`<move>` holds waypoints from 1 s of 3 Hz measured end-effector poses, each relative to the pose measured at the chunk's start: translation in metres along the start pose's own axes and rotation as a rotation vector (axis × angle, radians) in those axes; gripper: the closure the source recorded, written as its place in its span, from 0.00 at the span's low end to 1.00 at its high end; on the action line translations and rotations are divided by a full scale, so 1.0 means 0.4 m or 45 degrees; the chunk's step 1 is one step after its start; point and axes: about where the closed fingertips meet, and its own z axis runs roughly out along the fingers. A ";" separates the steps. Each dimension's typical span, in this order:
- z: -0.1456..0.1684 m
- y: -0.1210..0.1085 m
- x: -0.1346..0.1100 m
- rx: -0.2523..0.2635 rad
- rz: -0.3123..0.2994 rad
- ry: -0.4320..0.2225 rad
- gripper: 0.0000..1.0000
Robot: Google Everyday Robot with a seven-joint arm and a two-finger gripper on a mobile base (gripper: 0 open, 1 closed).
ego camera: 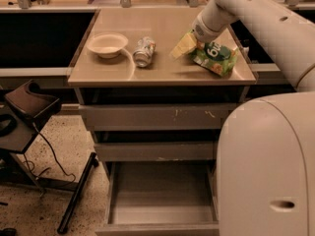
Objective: Place green rice chip bag into bottom drawer
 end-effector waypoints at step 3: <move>0.014 0.018 -0.033 -0.098 -0.021 -0.050 0.19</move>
Offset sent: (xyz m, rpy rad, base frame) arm 0.0054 0.0134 -0.0018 0.0608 0.0148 0.0617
